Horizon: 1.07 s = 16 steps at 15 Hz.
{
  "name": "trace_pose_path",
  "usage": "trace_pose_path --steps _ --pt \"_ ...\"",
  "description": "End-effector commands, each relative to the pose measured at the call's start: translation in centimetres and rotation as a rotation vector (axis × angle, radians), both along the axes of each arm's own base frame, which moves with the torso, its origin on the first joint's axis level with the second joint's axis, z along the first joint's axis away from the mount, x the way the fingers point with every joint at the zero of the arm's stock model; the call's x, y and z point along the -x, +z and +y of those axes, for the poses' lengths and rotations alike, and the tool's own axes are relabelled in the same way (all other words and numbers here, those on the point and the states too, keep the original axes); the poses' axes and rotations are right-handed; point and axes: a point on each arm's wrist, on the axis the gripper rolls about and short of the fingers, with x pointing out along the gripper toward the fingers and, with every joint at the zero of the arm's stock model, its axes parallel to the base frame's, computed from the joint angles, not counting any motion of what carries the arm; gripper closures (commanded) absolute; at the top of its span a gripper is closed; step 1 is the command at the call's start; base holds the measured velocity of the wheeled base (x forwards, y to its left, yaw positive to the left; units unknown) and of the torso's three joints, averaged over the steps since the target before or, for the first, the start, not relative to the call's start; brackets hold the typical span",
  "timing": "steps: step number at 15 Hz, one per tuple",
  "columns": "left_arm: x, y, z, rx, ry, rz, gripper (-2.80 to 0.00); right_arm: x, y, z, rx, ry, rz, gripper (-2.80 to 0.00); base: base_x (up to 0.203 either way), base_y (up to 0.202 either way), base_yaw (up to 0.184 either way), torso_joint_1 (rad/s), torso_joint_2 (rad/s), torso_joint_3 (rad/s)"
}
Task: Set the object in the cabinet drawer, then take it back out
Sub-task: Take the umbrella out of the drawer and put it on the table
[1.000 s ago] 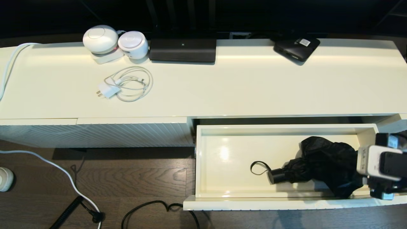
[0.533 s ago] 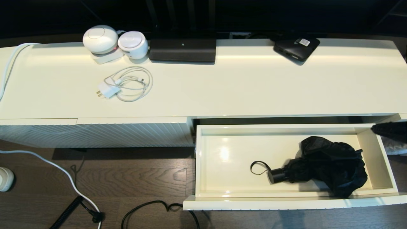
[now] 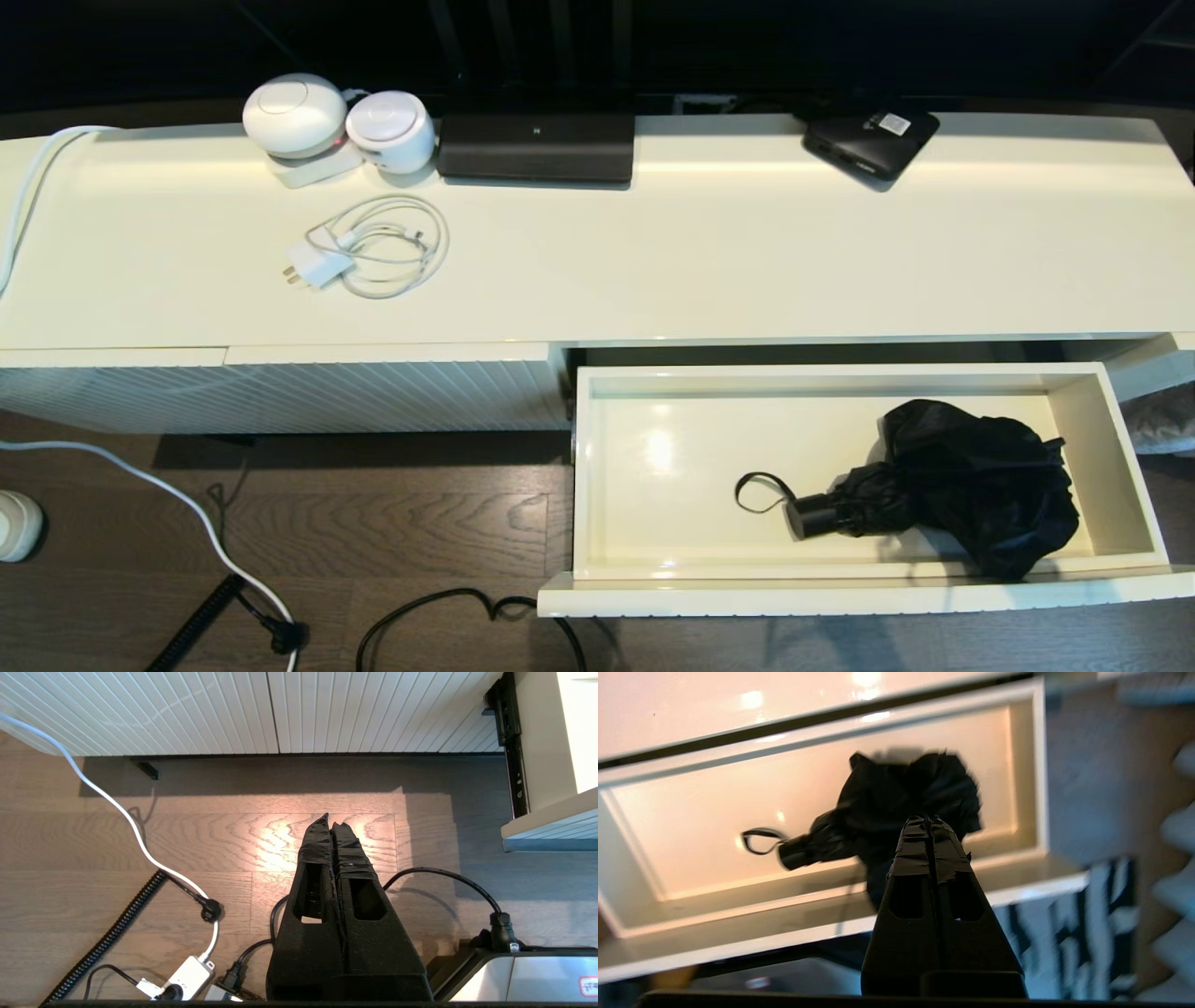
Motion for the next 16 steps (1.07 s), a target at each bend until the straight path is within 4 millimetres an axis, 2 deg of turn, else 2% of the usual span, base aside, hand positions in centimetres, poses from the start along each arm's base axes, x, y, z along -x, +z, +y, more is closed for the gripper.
trace_pose_path --steps 1,2,4,6,8,11,14,15,16 --pt "0.0 0.0 0.0 0.001 0.001 -0.001 0.00 -2.2 -1.8 1.5 -0.335 -0.305 0.129 0.00 0.000 0.000 0.000 0.000 0.00 0.000" --pt "0.0 0.0 0.0 0.001 0.001 -0.001 0.00 -3.0 -2.6 2.1 -0.371 -0.401 0.202 0.00 0.000 0.000 0.000 0.000 0.00 0.000" --pt "0.0 0.0 0.0 0.001 0.001 0.000 0.00 -4.3 -2.3 2.5 -0.446 -0.531 0.245 0.00 0.000 0.000 0.000 0.000 0.00 0.000" --pt "0.0 0.0 0.0 0.001 0.001 0.001 0.00 -5.8 -2.6 2.1 -0.492 -0.634 0.294 0.00 0.000 0.000 0.000 0.000 0.00 0.000" --pt "0.0 0.0 0.0 0.001 0.001 -0.001 0.00 -6.0 -3.1 2.0 -0.470 -0.650 0.355 0.00 0.000 0.000 0.000 0.000 0.00 0.000" --pt "0.0 0.0 0.0 0.001 0.000 -0.001 0.00 -8.3 -4.7 2.8 -0.458 -0.722 0.416 0.00 0.000 0.000 0.000 0.000 0.00 0.000" --pt "0.0 0.0 0.0 0.001 0.001 0.001 0.00 -10.2 -5.3 2.9 -0.512 -0.756 0.392 0.00 0.000 0.000 0.000 0.000 0.00 0.000" --pt "0.0 0.0 0.0 0.001 0.001 0.001 0.00 -10.8 -5.5 3.0 -0.528 -0.772 0.382 -2.80 0.000 0.000 0.000 0.000 0.00 0.000" --pt "0.0 0.0 0.0 0.001 0.000 0.000 0.00 -11.0 -5.7 2.8 -0.530 -0.785 0.390 -2.80 0.000 0.000 0.000 0.000 0.00 0.000"
